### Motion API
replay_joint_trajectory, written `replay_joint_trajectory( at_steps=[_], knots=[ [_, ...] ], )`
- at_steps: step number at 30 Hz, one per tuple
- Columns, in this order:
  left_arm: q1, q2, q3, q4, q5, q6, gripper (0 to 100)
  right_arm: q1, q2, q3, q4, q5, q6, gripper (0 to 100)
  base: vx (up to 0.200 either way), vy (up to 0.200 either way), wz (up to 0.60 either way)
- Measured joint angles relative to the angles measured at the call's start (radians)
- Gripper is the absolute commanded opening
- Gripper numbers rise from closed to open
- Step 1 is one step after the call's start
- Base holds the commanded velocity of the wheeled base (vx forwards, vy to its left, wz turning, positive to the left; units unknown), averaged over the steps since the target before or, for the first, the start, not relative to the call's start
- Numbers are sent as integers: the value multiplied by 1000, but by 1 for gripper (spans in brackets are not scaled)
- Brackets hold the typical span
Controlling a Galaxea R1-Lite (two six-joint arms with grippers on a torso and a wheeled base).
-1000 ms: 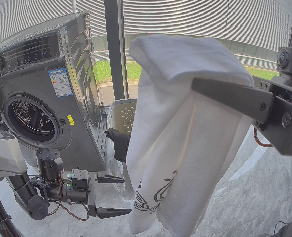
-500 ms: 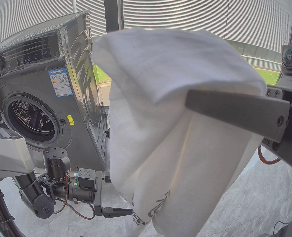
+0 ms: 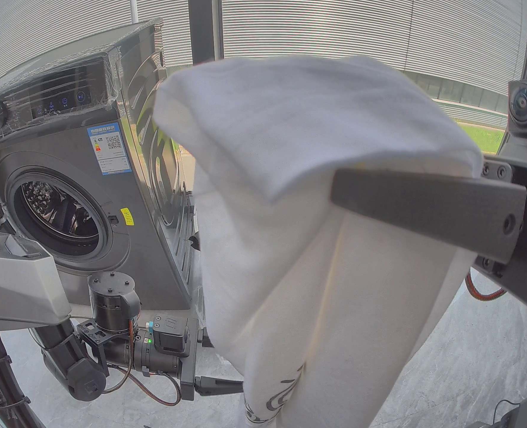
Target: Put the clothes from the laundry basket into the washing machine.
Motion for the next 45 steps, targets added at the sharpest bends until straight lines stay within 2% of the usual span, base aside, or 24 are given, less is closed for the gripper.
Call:
replay_joint_trajectory(
  at_steps=[19, 25, 29, 32, 35, 38, 43, 45],
  knots=[
    [-8, 1, -2, 1, 0, 0, 0, 9, 14, -35, 0, -9, -1, 0, 0, 0, 0],
    [24, 2, 3, 2, 23, 2, 0, 9, 15, -44, 0, -20, -2, 0, 0, 0, 0],
    [79, -3, -10, 1, 31, 0, 0, 7, 13, -43, 1, -57, -9, 0, 0, 0, 0],
    [123, -22, -32, -1, 34, -10, 0, -11, 12, -26, -1, -121, -27, 0, 0, 0, 0],
    [146, -48, -43, -19, 34, -28, 0, -66, 13, 2, -1, -158, -64, 0, 0, 0, 0],
    [161, -75, -46, -53, 35, -60, 0, -149, 18, 38, -1, -181, -109, 0, 0, 0, 0],
    [172, -113, -48, -154, 41, -151, 0, -306, 26, 97, -1, -202, -150, 0, 0, 0, 0],
    [173, -127, -50, -189, 58, -187, 0, -356, 29, 120, -1, -209, -161, 0, 0, 0, 0]
  ],
)
